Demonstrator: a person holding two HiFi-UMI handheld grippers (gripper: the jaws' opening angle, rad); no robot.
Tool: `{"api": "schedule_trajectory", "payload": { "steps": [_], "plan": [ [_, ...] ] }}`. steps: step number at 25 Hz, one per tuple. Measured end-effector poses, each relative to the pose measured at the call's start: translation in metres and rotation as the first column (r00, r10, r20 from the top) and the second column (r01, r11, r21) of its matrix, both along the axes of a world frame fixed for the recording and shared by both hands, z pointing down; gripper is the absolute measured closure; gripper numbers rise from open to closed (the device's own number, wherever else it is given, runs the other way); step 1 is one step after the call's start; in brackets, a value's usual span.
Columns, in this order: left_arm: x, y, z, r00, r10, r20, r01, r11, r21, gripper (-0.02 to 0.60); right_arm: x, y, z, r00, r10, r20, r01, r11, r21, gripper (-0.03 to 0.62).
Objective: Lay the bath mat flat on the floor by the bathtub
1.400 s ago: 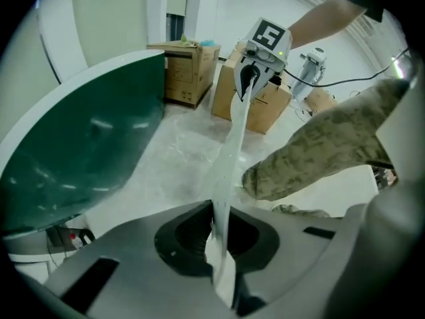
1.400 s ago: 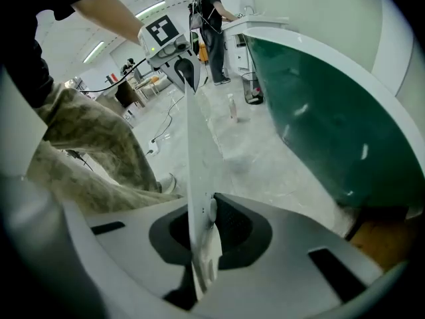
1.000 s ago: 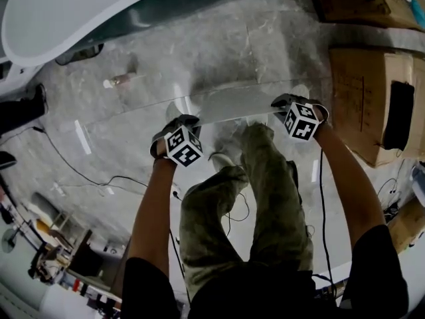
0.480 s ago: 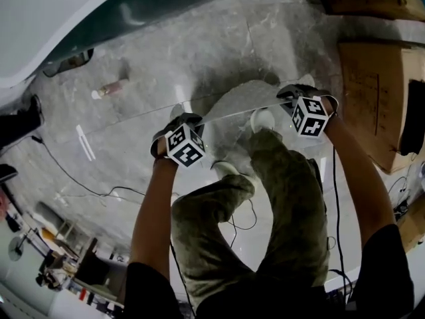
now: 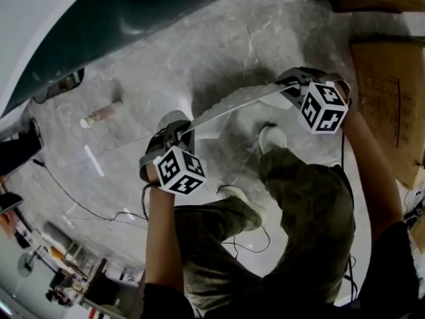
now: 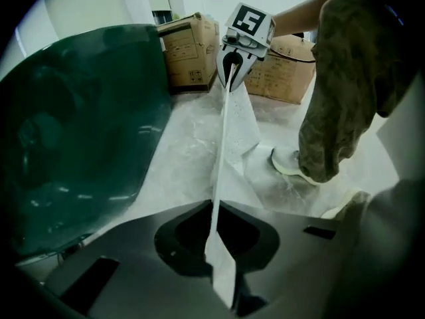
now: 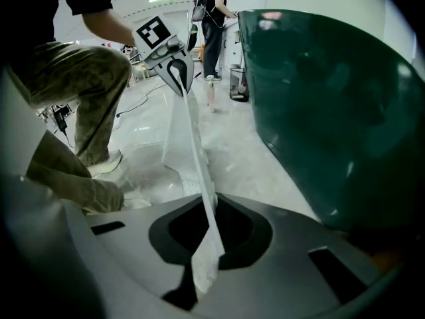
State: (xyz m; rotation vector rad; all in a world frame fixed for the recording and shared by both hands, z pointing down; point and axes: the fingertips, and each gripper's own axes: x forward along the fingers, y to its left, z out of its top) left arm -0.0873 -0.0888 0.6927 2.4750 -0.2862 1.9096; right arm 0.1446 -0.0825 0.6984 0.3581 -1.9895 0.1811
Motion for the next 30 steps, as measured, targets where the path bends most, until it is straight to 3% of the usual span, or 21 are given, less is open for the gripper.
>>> {"api": "schedule_trajectory", "payload": {
  "steps": [5,7,11,16,22,30],
  "plan": [
    [0.001,-0.025,0.016,0.999,0.034,0.017,-0.037,0.985,0.166,0.552,0.001,-0.017,0.016,1.0,-0.019,0.017,0.018,0.996,0.091,0.565],
    [0.0,-0.033,0.022,0.999,0.05,0.019,-0.053,0.978,0.199,0.552,0.0,-0.025,0.021,0.999,-0.036,0.018,0.033,0.989,0.142,0.565],
    [0.009,-0.046,0.034,0.998,0.058,0.012,-0.059,0.982,0.18,0.552,0.008,-0.028,0.031,0.999,-0.043,0.004,0.04,0.965,0.261,0.565],
    [0.014,-0.058,0.038,0.995,0.095,0.008,-0.094,0.973,0.209,0.552,0.012,-0.027,0.033,1.0,0.0,0.03,-0.009,0.95,0.313,0.565],
    [0.014,-0.056,0.04,0.989,0.132,0.061,-0.143,0.964,0.223,0.553,0.012,-0.017,0.033,1.0,-0.005,0.011,0.002,0.95,0.312,0.565],
    [0.022,-0.073,0.052,0.988,0.142,0.058,-0.152,0.956,0.25,0.552,0.015,-0.014,0.036,0.999,-0.038,-0.012,0.04,0.951,0.306,0.565]
  ]
}}
